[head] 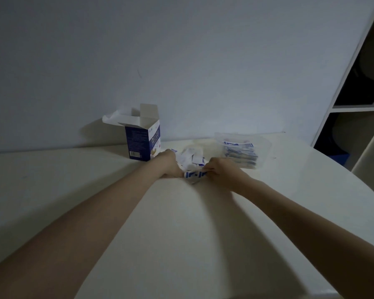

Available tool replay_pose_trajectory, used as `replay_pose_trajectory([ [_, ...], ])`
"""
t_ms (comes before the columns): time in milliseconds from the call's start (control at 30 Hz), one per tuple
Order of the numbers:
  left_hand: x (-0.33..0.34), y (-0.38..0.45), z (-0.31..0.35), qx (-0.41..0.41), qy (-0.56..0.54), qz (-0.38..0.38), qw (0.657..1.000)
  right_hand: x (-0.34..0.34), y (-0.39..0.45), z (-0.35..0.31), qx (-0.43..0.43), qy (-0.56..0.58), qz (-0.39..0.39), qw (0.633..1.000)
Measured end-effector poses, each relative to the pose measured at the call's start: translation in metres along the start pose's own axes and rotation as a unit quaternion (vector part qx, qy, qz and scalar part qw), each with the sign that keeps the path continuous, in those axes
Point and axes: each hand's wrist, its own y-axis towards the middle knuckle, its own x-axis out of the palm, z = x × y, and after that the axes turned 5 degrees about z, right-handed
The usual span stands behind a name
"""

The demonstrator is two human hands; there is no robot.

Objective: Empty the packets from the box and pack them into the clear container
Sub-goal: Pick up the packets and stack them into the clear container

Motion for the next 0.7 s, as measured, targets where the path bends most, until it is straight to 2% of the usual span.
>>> replay_pose_trajectory([
  [100,-0.005,-0.001,-0.003,-0.025,-0.014,0.014,1.0,-0.002,0.001,0.0,-0.016,0.023,0.0,1.0],
  [267,-0.009,-0.006,-0.01,0.017,-0.129,0.038,0.991,-0.001,0.0,-0.004,-0.039,0.058,0.003,0.998],
  [400,-0.026,-0.009,-0.019,0.014,-0.201,0.065,0.977,-0.015,0.004,0.001,0.075,0.188,0.069,0.977],
  [467,-0.038,-0.015,-0.023,0.009,-0.257,0.088,0.962,-0.023,0.005,-0.002,0.141,0.299,0.09,0.939],
  [567,-0.049,-0.025,-0.025,0.032,-0.379,0.089,0.921,-0.032,0.008,-0.012,0.189,0.529,0.034,0.827],
  [600,-0.05,-0.028,-0.026,0.048,-0.398,0.075,0.913,-0.033,0.009,-0.016,0.197,0.573,0.011,0.795],
  [633,-0.05,-0.03,-0.027,0.064,-0.405,0.056,0.91,-0.033,0.01,-0.019,0.201,0.595,-0.005,0.778],
  [700,-0.048,-0.033,-0.027,0.087,-0.41,0.022,0.908,-0.032,0.011,-0.023,0.198,0.611,-0.024,0.766],
])
